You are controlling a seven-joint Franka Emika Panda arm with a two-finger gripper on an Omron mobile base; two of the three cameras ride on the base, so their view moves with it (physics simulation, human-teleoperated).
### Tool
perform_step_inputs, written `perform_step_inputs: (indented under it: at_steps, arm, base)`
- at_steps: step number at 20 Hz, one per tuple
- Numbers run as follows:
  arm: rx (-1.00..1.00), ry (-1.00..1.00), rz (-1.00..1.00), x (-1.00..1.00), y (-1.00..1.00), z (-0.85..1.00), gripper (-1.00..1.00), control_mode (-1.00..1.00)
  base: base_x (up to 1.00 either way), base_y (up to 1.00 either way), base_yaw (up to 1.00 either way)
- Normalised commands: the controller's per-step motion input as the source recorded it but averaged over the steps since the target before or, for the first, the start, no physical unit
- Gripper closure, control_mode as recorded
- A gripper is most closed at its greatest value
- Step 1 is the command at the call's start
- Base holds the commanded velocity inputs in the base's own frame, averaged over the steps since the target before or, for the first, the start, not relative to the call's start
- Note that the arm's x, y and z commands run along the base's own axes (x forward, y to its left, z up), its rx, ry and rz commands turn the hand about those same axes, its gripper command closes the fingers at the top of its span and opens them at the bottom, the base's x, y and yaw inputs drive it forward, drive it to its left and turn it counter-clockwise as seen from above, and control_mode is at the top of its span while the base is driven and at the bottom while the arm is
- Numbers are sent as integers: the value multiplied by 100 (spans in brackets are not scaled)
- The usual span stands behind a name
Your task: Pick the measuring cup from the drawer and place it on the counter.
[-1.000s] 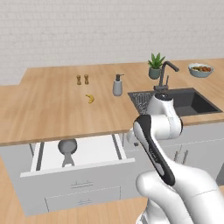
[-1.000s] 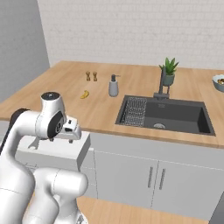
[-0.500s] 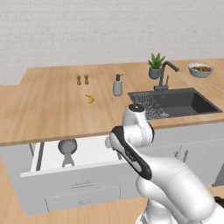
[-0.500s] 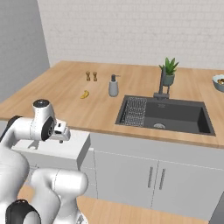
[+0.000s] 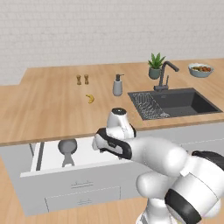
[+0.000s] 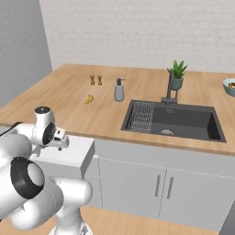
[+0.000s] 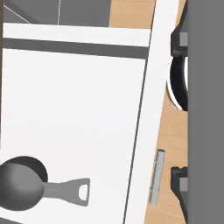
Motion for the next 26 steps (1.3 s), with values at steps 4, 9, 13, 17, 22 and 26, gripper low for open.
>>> perform_step_inputs:
  at_steps: [4,9,13,17,22,26]
  arm:
    - [0,4,0,39,1,-32,-100,-100]
    - [0,1,0,25,2,-54,-100,-100]
    - [-1,0,0,10,13,-74,-100,-100]
    - [-1,7,0,5,10,-51,-100,-100]
    - [0,16,0,-20,10,-19,-100,-100]
    - [0,11,0,-100,8,-14,-100,-100]
  base:
    - [0,0,0]
    - [0,0,0]
    - [0,0,0]
    - [0,0,0]
    - [0,0,0]
    - [0,0,0]
